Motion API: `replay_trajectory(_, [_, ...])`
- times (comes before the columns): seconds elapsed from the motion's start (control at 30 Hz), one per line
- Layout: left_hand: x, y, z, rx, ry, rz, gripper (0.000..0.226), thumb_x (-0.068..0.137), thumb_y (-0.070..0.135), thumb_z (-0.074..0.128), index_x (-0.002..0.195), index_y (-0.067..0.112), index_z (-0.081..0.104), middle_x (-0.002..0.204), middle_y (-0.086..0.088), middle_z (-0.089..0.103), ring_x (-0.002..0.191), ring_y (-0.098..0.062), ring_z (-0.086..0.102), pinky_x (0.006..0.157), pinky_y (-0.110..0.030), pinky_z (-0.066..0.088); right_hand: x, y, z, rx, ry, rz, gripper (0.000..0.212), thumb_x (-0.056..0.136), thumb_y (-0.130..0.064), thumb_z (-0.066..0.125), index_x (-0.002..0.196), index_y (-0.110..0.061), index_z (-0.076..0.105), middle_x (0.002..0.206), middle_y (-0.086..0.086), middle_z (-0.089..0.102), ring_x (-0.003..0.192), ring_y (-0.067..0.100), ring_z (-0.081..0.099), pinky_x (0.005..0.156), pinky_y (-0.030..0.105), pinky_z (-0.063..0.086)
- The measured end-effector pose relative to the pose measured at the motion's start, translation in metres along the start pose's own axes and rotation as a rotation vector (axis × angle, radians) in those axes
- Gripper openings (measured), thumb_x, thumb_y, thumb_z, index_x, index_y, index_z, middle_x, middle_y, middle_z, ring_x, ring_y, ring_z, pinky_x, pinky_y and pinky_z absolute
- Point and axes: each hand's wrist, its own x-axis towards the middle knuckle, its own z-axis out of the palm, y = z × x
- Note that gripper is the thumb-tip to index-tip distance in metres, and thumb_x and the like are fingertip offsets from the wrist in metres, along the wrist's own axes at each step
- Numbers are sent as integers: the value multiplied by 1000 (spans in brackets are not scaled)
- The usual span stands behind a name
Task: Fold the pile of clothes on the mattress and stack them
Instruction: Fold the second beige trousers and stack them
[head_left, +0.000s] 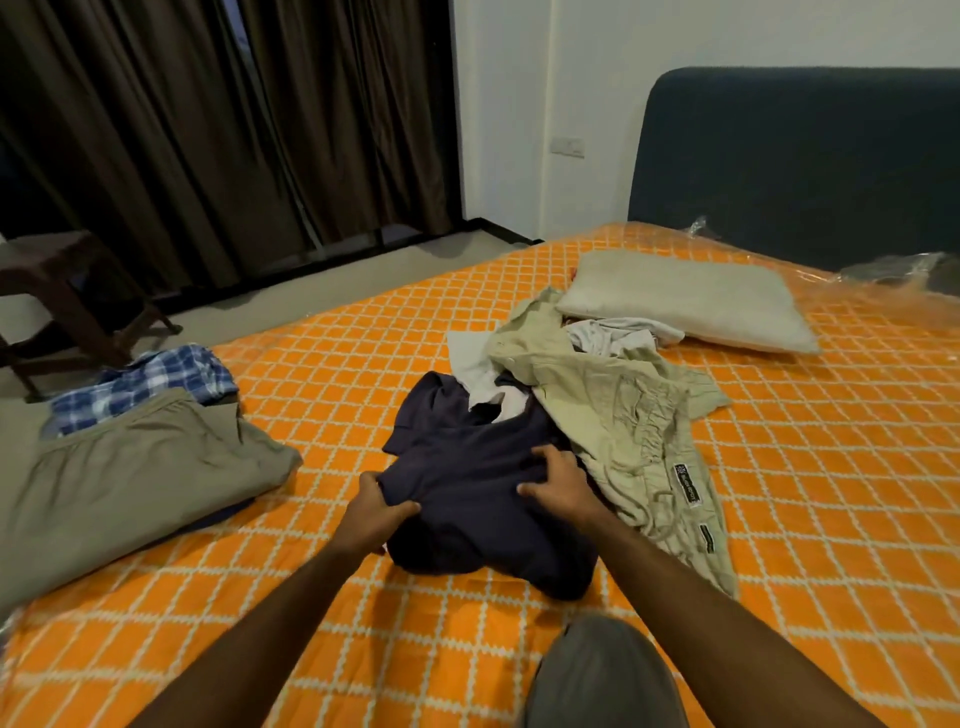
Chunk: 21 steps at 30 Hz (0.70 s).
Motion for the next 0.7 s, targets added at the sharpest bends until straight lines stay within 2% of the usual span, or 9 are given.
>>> replay_trajectory(0.1, [8, 1, 8, 368, 106, 164, 76, 82, 43, 72, 140, 23, 27, 127, -7, 54, 107, -31, 61, 80, -46, 56, -9, 29, 1, -258, -198, 134, 112, 67, -82, 67, 157, -31, 21, 159, 12, 20, 145, 44, 24, 119, 55, 24])
replay_trajectory(0.17, [15, 7, 17, 504, 143, 243, 88, 83, 46, 71, 151, 29, 18, 138, -14, 42, 114, -37, 56, 89, -50, 54, -13, 44, 1, -336, -206, 153, 109, 70, -83, 62, 156, -27, 24, 159, 12, 20, 146, 44, 23, 118, 54, 24])
replay_trajectory(0.3, [34, 6, 36, 300, -100, 150, 110, 78, 48, 81, 159, 27, 8, 159, -19, 8, 141, -44, 34, 110, -48, 39, -19, 51, -18, -429, 386, -10, 57, 82, -26, 71, 133, -15, 49, 138, 10, 39, 123, 37, 48, 95, 46, 46])
replay_trajectory(0.43, [51, -8, 44, 128, -129, 78, 142, 55, 57, 92, 160, 24, 2, 165, -9, 11, 149, -32, 22, 117, -47, 33, -7, 58, -46, -418, 697, 100, 89, 71, -22, 83, 146, -9, 37, 157, 21, 26, 134, 42, 38, 105, 51, 40])
replay_trajectory(0.5, [56, -6, 55, -52, -140, 31, 152, 50, 48, 96, 160, 21, -5, 166, -4, 13, 149, -28, 25, 117, -45, 34, 6, 65, -64, -218, 662, 296, 111, 72, -30, 86, 156, -8, 17, 159, 28, 17, 138, 46, 33, 110, 51, 34])
replay_trajectory(0.57, [58, -1, 71, -216, -132, -14, 151, 54, 34, 98, 159, 19, -10, 165, -4, 15, 148, -27, 28, 116, -44, 35, 22, 83, -81, -41, 484, 464, 130, 72, -41, 87, 159, -6, -3, 155, 32, 24, 139, 47, 36, 111, 51, 35])
replay_trajectory(0.6, [59, 5, 81, -271, -114, -29, 144, 61, 23, 96, 159, 18, -10, 165, -5, 16, 147, -28, 29, 115, -43, 36, 28, 94, -88, 8, 368, 496, 131, 70, -44, 87, 159, -5, -2, 154, 30, 30, 138, 45, 38, 110, 50, 37])
replay_trajectory(0.63, [59, 10, 89, -308, -85, -33, 136, 68, 12, 92, 159, 17, -9, 164, -6, 17, 146, -29, 31, 112, -42, 37, 32, 103, -93, 41, 262, 493, 122, 68, -45, 86, 157, -4, 13, 150, 26, 38, 135, 42, 44, 105, 48, 43])
replay_trajectory(0.7, [62, 22, 106, -369, -72, -31, 124, 75, 2, 86, 160, 17, -4, 162, -8, 22, 143, -30, 36, 107, -40, 40, 36, 109, -105, 172, 249, 399, 74, 68, -37, 80, 130, -6, 54, 124, 16, 63, 112, 36, 61, 82, 41, 53])
